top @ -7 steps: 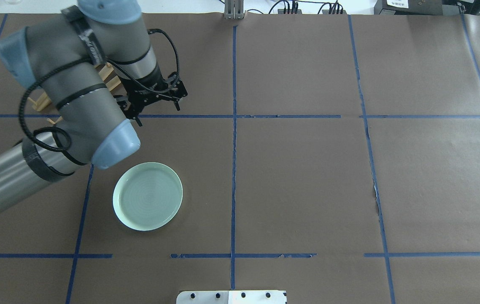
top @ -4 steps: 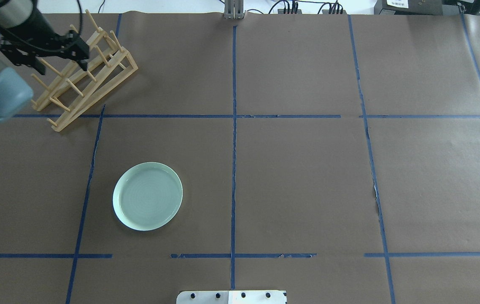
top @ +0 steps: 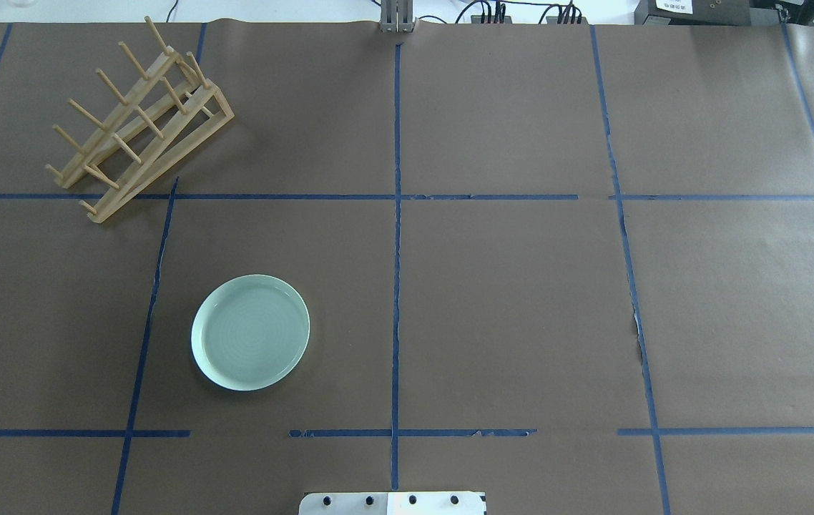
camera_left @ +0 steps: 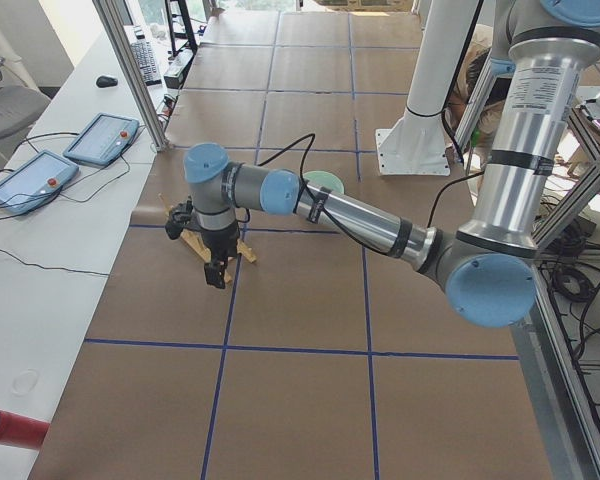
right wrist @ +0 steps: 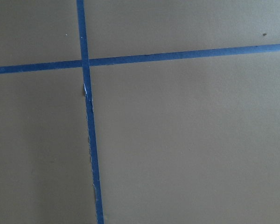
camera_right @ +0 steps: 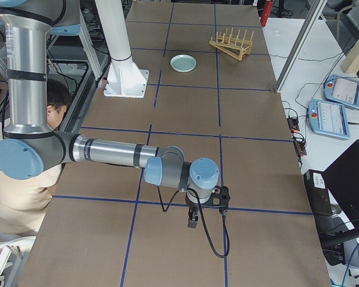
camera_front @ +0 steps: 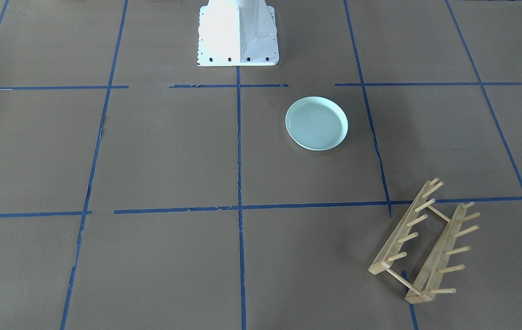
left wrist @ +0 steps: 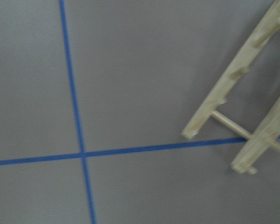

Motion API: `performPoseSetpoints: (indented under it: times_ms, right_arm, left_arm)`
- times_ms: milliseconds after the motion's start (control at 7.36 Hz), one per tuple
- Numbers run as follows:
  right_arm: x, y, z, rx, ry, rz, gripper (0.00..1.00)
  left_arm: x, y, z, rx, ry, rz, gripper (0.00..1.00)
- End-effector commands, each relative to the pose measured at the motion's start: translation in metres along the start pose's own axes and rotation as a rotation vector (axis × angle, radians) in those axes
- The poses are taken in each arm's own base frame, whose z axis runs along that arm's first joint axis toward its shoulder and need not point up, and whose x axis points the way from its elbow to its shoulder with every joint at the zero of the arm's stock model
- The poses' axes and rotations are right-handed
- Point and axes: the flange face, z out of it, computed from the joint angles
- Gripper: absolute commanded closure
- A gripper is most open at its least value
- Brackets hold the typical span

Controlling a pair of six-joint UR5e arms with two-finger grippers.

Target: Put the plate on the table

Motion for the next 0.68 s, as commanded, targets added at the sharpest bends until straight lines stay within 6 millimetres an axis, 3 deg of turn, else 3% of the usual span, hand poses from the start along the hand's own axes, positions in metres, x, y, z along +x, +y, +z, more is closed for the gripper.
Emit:
performPoseSetpoints:
  times_ms: [0,136,272,543]
  right_arm:
    - [0.000,0.000,0.000,-0.001,0.000,0.001,0.00]
    - [0.000,0.000,0.000,-0.001,0.000,0.001,0.00]
    - [0.000,0.000,0.000,-0.001,0.000,0.001,0.00]
    - [0.000,0.000,0.000,-0.001,0.000,0.001,0.00]
  left_arm:
    - [-0.072,0.070,0.038,-0.060,0.013,-0.038,0.00]
    - [-0.076,0.091,0.053,-0.032,0.068,-0.031,0.00]
    - [-0.077,0.093,0.056,-0.009,0.094,-0.023,0.00]
    - [-0.089,0.095,0.040,0.029,0.088,-0.033,0.00]
